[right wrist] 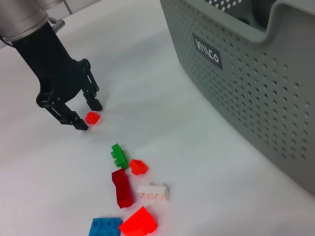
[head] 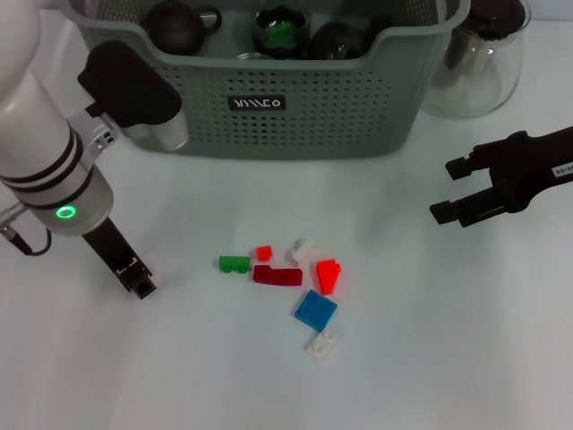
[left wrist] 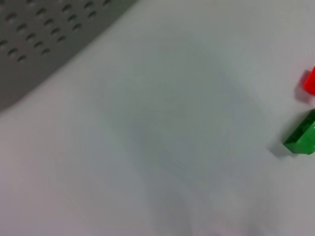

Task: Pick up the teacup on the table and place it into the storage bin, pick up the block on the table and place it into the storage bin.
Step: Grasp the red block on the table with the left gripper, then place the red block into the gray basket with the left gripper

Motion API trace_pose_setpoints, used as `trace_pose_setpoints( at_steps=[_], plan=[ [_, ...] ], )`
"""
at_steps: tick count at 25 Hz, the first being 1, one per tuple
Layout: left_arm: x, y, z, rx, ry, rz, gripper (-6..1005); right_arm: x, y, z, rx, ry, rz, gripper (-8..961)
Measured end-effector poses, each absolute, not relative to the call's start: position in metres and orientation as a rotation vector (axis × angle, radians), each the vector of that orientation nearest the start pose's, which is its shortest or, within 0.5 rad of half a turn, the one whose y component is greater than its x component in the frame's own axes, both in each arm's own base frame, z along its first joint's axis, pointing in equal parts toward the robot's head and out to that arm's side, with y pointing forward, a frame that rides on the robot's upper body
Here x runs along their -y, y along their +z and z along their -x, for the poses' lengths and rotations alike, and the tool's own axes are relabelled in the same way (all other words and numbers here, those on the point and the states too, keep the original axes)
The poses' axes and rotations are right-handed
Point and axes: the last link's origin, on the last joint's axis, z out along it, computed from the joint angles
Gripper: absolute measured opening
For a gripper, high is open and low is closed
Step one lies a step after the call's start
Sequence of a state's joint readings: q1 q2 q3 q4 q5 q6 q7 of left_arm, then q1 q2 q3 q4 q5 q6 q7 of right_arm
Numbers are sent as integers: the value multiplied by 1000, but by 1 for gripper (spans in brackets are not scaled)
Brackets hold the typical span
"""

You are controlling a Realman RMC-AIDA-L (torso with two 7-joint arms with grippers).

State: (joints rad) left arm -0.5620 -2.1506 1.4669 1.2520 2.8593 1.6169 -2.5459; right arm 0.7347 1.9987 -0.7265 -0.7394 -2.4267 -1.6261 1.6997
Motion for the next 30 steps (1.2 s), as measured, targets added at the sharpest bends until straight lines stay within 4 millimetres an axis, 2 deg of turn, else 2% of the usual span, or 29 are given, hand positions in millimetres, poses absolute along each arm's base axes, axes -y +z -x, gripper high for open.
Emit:
trace_pose_setpoints(
  at_steps=[2, 12, 18, 20, 21, 27, 30],
  plan=[
    [-324, -27, 227, 948, 923, 2525, 470, -366, 23, -244, -736, 69, 2948, 909],
    [-325, -29, 228, 950, 917, 2520, 471, -366, 23, -244, -737, 70, 2950, 908],
    [-326, -29, 228, 951, 912, 2517, 397, -366, 23, -244, -738, 70, 2950, 909],
    [-326, -29, 227, 950, 912, 2517, 258, -366, 23, -244, -738, 70, 2949, 909],
    [-326, -28, 227, 948, 910, 2517, 247, -365, 23, -244, -738, 70, 2949, 909],
    [-324, -14, 214, 959, 856, 2510, 192, -365, 23, -246, -741, 72, 2946, 909],
    [-321, 0, 198, 975, 779, 2504, 199, -365, 23, -246, -738, 76, 2945, 909]
  ],
)
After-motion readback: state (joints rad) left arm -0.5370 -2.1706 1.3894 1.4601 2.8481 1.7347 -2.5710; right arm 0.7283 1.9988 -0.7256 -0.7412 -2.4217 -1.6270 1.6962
